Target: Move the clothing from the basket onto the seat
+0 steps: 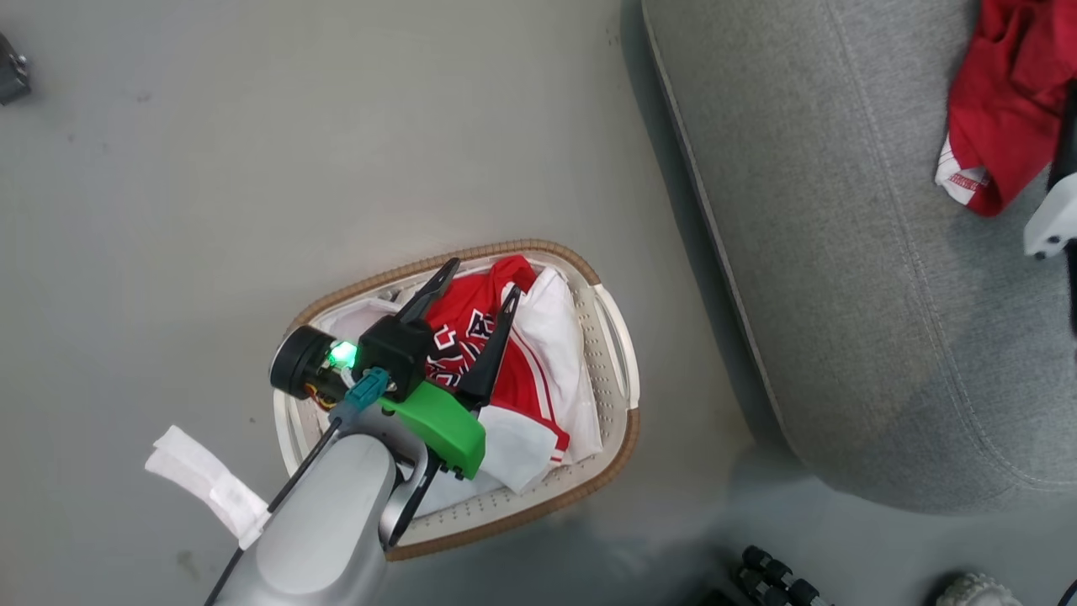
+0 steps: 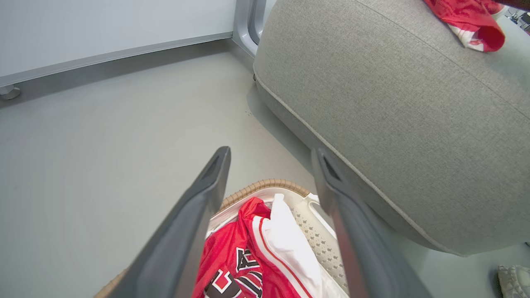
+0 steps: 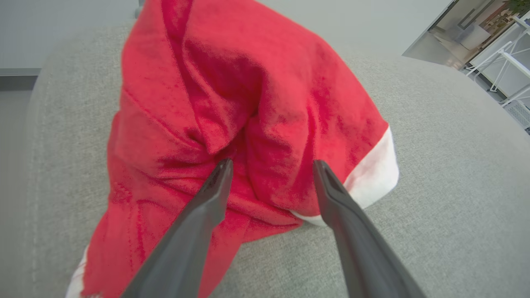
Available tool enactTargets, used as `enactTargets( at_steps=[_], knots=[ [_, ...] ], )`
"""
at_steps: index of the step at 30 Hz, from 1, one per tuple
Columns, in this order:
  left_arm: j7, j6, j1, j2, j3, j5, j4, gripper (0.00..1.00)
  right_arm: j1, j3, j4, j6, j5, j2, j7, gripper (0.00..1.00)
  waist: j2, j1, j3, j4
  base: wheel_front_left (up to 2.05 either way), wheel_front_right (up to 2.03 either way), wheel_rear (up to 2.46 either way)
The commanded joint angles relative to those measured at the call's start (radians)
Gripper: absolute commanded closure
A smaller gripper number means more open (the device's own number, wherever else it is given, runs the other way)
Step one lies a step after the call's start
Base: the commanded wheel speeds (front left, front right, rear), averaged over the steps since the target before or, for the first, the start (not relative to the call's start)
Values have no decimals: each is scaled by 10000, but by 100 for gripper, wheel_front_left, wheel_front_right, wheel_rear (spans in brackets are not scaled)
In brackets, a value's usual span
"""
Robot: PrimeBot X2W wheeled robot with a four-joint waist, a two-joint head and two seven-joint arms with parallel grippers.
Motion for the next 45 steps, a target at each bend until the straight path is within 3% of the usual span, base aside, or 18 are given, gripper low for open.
enactTargets(
  at_steps=[1,11,16,30,37,45],
  knots=[
    [5,1,228,-22,154,51,-19,0,416,39,-227,-14,155,126,-45,0,88,-2,-615,-167,0,0,0],
    [5,76,1256,-237,1929,309,-178,0,2330,1587,-2429,-14,1507,845,-45,0,88,-2,-2211,-18,0,0,0],
    [5,520,1896,-358,2982,622,-300,0,3026,2499,-3308,-14,2146,1191,-45,0,88,-2,-2929,347,0,0,0],
    [5,1070,3440,-652,5422,1234,-788,0,4562,3315,-4080,-14,2552,2136,-45,0,88,-2,-4189,1624,0,0,0],
    [5,1096,3953,-702,5919,1467,-991,0,5331,3458,-4425,-14,2357,2223,-45,0,88,-2,-4573,2009,0,0,0],
    [5,1085,4489,-709,5791,1106,-1181,0,6181,3343,-4804,-14,2425,2346,-45,0,88,-2,-5026,2247,0,0,0]
  ],
)
